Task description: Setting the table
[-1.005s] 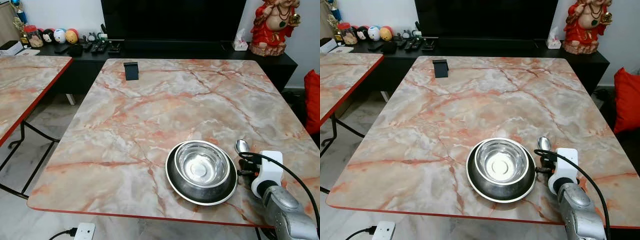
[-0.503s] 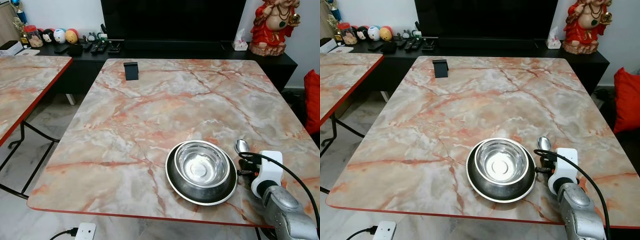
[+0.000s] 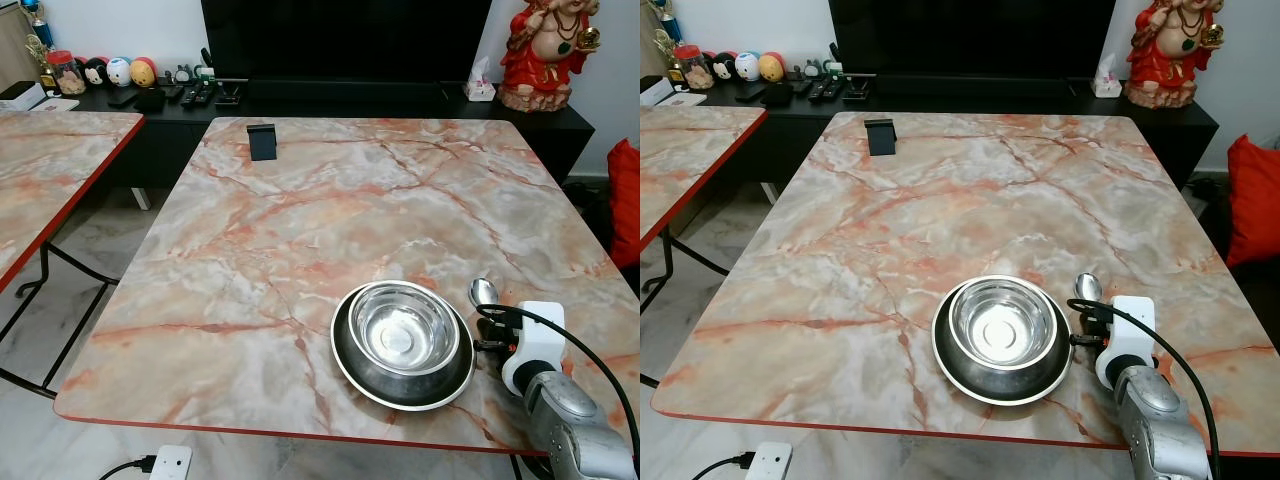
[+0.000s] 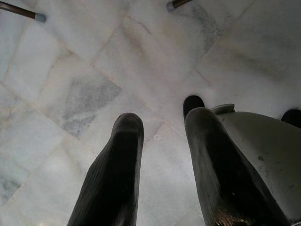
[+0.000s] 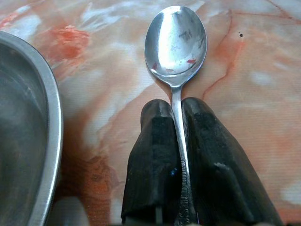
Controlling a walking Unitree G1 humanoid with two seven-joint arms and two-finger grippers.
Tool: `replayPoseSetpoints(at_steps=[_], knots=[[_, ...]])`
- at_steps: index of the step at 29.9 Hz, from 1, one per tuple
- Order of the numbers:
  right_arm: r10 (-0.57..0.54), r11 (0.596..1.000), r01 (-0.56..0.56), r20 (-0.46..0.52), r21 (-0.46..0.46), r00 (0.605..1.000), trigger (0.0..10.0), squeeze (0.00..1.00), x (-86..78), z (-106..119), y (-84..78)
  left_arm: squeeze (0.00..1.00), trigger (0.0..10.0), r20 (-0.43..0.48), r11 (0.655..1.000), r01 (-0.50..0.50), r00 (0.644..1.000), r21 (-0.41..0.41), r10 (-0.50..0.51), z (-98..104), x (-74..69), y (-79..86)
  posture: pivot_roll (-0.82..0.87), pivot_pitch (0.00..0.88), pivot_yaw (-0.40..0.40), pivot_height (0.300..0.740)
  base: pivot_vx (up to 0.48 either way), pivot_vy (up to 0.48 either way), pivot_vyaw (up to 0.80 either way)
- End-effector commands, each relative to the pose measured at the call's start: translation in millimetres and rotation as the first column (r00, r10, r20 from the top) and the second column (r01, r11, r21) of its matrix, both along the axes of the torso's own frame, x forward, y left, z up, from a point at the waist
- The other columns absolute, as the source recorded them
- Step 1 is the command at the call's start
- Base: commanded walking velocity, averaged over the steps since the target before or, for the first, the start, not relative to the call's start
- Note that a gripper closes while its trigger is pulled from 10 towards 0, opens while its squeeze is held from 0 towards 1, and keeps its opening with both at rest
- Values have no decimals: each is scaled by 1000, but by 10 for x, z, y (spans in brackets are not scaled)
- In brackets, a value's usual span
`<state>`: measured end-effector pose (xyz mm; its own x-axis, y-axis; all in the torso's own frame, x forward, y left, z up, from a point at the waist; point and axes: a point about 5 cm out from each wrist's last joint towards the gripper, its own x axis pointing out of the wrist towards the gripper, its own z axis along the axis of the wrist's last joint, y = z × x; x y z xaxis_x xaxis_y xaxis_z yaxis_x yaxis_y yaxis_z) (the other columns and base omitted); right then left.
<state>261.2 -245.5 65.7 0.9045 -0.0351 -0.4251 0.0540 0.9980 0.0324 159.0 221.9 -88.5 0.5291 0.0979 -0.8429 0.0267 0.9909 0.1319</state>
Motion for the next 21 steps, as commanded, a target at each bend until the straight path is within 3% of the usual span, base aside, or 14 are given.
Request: replayPoseSetpoints(at_steps=[1,5,6,7,8,10,11,12,13,14,21], knots=[[11,1000,-10,-38,12,999,10000,90,-14,-80,45,0,10000,-17,999,25,1000,19,-25,-4,-24,31,-27,0,22,731,0,0,0],[9,1000,-8,-38,11,999,10000,169,-13,-81,43,0,10000,-17,999,26,1000,21,-25,-2,-23,40,-28,0,23,731,0,0,0],[9,1000,-9,-38,11,999,10000,333,-13,-81,43,0,10000,-16,999,24,1000,21,-24,0,-22,44,-28,0,23,731,0,0,0],[11,1000,-10,-37,13,999,10000,337,-11,-81,45,0,10000,-16,999,24,1000,21,-24,1,-20,48,-29,0,23,731,0,0,0],[12,1000,-11,-38,13,999,10000,541,-11,-83,48,0,10000,-16,999,24,1000,22,-24,2,-19,50,-29,0,23,731,0,0,0],[14,1000,-13,-39,13,999,10000,573,-12,-87,55,0,10000,-15,999,25,1000,22,-25,3,-17,53,-29,0,23,731,0,0,0],[14,1000,-14,-40,12,999,10000,518,-13,-89,58,0,10000,-14,999,25,1000,21,-25,5,-13,52,-29,0,23,731,0,0,0],[15,1000,-14,-41,12,999,10000,349,-14,-91,60,0,10000,-13,999,26,1000,21,-26,5,-10,49,-29,0,23,731,0,0,0],[15,1000,-15,-42,11,999,10000,349,-15,-92,61,0,10000,-13,999,26,1000,21,-26,6,-9,48,-29,0,23,731,0,0,0],[16,1000,-16,-43,10,999,10000,0,-15,-94,63,0,10000,-12,999,27,1000,20,-27,6,-5,43,-29,0,23,731,0,0,0],[17,1000,-17,-47,8,999,10000,0,-20,-98,62,0,10000,-8,999,33,999,16,-33,5,15,0,-29,0,24,731,0,0,0]])
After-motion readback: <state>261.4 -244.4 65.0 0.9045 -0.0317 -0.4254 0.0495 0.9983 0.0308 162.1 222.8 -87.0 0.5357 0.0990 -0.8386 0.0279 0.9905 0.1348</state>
